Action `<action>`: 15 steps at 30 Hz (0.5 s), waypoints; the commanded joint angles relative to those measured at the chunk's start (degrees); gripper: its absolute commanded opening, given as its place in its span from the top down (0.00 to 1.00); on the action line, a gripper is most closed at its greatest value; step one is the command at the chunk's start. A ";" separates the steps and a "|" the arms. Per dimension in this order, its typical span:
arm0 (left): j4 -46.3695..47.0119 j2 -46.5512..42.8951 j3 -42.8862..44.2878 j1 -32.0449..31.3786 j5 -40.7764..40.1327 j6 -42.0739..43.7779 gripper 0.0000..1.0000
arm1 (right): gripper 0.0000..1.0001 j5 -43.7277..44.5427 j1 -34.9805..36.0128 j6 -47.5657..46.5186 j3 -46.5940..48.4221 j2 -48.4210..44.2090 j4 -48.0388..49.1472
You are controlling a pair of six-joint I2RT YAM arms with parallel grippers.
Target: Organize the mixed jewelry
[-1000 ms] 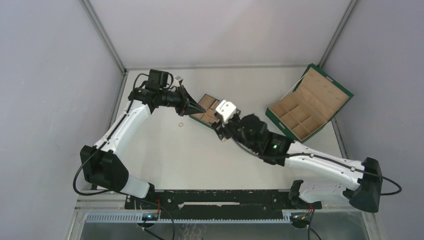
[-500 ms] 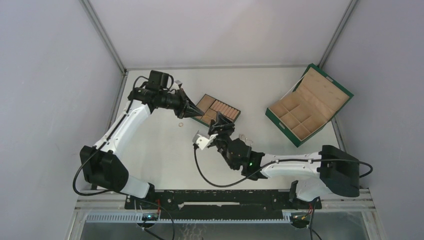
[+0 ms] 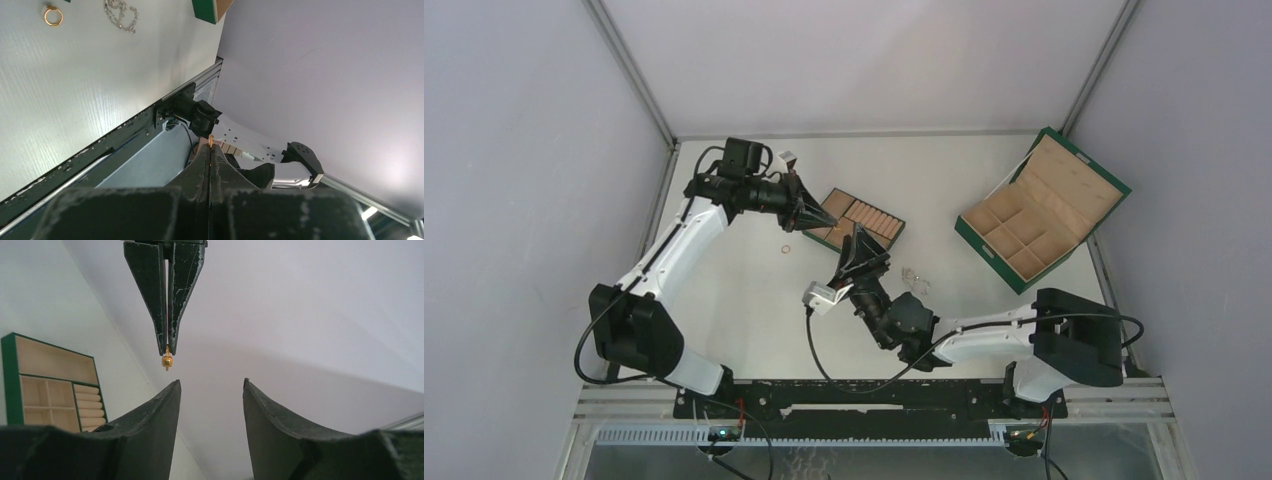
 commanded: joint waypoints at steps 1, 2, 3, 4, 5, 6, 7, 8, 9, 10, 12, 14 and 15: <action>2.49 0.75 3.48 0.42 4.34 3.86 1.00 | 0.43 -0.62 0.65 -8.45 -1.70 1.99 11.40; 2.55 0.78 3.74 0.43 4.54 4.10 1.00 | 0.43 -0.94 0.66 -11.08 -2.23 3.22 14.56; 2.57 0.79 3.82 0.43 4.37 4.13 1.00 | 0.42 -1.34 0.61 -13.59 -2.72 4.99 17.75; 2.69 0.88 3.81 0.43 4.38 4.06 1.00 | 0.42 -1.76 0.55 -16.07 -2.98 6.62 20.37; 2.83 0.88 3.78 0.43 4.53 4.01 1.00 | 0.42 -2.11 0.53 -17.34 -3.01 7.82 21.63; 2.89 0.88 3.75 0.43 4.56 4.01 1.00 | 0.43 -2.50 0.74 -17.55 -3.01 8.31 21.85; 3.11 0.84 3.77 0.43 4.72 4.05 1.00 | 0.43 -3.08 0.85 -17.23 -3.01 8.40 21.75; 3.14 0.61 3.87 0.43 4.65 4.14 1.00 | 0.43 -3.58 0.97 -16.81 -3.01 8.33 21.60; 3.31 0.37 3.86 0.43 4.75 4.19 1.00 | 0.43 -3.95 0.98 -16.76 -2.90 8.38 21.37; 3.55 0.09 3.76 0.38 4.76 4.26 1.00 | 0.43 -4.04 0.92 -16.71 -2.66 8.50 21.29; 3.65 -0.22 3.61 0.36 4.68 4.28 1.00 | 0.44 -4.13 0.83 -16.55 -2.26 8.76 21.29; 3.72 -0.10 3.26 0.32 4.86 4.31 1.00 | 0.45 -4.21 0.74 -16.04 -1.98 8.92 21.28; 3.67 -0.09 3.03 0.35 5.03 4.39 1.00 | 0.46 -4.30 0.85 -15.78 -1.80 8.94 21.04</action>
